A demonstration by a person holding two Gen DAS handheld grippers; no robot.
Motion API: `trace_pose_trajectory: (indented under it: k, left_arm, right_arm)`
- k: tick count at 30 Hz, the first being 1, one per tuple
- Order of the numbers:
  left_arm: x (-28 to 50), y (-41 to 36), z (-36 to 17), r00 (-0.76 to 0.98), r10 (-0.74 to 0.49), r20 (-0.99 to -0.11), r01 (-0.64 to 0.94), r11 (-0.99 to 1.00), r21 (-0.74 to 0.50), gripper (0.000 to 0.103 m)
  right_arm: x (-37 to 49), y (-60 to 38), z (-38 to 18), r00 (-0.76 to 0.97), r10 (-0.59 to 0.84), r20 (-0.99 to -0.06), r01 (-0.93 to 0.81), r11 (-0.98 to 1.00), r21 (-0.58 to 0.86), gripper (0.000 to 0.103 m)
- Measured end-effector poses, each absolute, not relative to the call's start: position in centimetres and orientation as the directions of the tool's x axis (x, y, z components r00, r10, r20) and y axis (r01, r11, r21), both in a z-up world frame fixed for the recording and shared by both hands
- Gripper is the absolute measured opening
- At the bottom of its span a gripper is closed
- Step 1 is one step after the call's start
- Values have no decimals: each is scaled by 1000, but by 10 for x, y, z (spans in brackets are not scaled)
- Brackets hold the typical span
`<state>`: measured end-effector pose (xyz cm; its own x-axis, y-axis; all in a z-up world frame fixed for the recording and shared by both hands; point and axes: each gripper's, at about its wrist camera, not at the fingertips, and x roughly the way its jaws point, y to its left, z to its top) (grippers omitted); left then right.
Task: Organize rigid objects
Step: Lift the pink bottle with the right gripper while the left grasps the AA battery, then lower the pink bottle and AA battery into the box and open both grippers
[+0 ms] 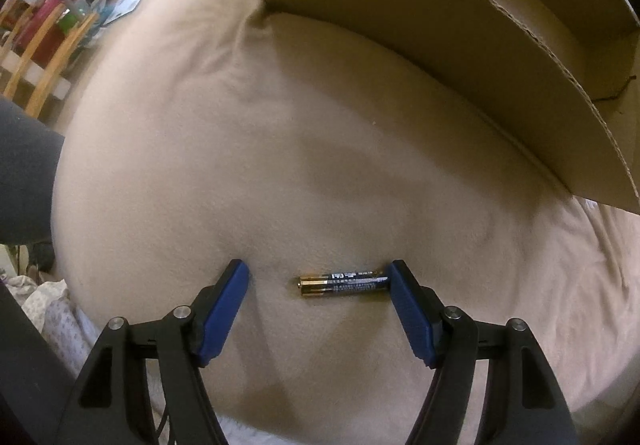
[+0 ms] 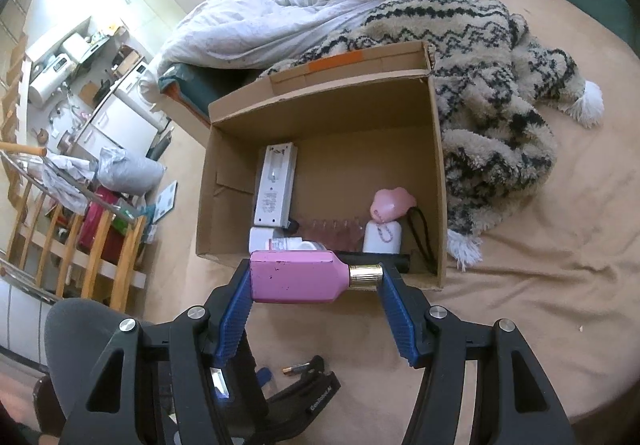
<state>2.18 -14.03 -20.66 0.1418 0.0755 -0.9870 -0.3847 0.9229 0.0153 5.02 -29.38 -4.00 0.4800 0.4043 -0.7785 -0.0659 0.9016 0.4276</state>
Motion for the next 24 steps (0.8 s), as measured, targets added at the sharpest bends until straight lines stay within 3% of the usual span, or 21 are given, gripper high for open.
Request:
trace_pose_trajectory:
  k: [2,10,13,24]
  left_arm:
    - [22,-146,-206,155,85,-984,-364,931,23,40]
    - [30,-135,-201,133,47,-990,-335,942,0,40]
    - [29,-129,-195,130,86,-988,-282,958,46,40]
    - [56,-26,-138,223,164,-961,-339,937,81,40]
  right_arm:
    - [51,-294,-41,478,403,-781,-65,903,426,65]
    - [54,-290,-44,467,392,-792,-66,909,412,65]
    - [54,-290,-46,461,382,-801,-61,914,401,65]
    - [55,-302,-50,464,348,-814,-10,921,389,65]
